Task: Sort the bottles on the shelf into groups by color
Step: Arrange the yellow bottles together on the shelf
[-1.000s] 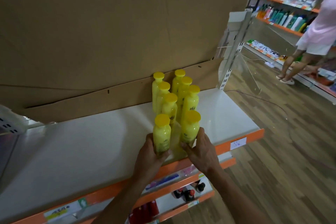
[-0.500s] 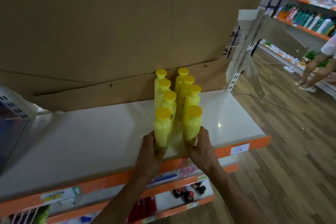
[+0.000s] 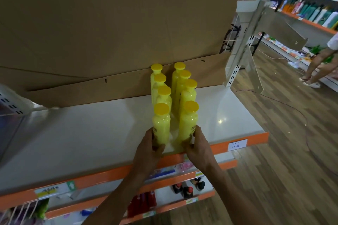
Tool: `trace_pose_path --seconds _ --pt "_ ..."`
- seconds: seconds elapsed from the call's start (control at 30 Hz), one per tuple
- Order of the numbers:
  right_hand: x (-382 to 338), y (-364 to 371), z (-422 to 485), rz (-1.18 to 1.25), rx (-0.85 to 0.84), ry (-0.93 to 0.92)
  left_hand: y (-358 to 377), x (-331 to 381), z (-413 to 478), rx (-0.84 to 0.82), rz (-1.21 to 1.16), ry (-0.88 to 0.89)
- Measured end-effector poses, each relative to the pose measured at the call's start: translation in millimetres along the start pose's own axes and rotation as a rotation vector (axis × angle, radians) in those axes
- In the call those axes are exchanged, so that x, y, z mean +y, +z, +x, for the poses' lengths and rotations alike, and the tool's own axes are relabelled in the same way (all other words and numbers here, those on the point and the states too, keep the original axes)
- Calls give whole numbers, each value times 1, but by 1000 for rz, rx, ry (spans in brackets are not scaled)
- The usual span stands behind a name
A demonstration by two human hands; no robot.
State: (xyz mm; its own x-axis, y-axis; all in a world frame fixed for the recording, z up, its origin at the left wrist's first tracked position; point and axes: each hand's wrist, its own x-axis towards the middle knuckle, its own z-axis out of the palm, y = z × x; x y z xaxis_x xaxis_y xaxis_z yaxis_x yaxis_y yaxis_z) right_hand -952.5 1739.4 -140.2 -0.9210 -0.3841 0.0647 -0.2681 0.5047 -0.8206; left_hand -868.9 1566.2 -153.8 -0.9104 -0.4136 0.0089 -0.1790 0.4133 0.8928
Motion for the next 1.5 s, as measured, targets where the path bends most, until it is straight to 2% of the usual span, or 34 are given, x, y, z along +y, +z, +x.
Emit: trace_pose_path --seconds 0.2,0.47,0.9,1.5 --pt "-3 6 7 -5 84 28 20 14 9 141 84 -20" --pt "9 3 14 -73 149 51 31 11 10 212 145 -10" --pt "13 -6 31 -104 79 -15 42 18 16 272 214 -14" --pt "14 -8 38 -182 37 -12 42 20 15 281 231 -3"
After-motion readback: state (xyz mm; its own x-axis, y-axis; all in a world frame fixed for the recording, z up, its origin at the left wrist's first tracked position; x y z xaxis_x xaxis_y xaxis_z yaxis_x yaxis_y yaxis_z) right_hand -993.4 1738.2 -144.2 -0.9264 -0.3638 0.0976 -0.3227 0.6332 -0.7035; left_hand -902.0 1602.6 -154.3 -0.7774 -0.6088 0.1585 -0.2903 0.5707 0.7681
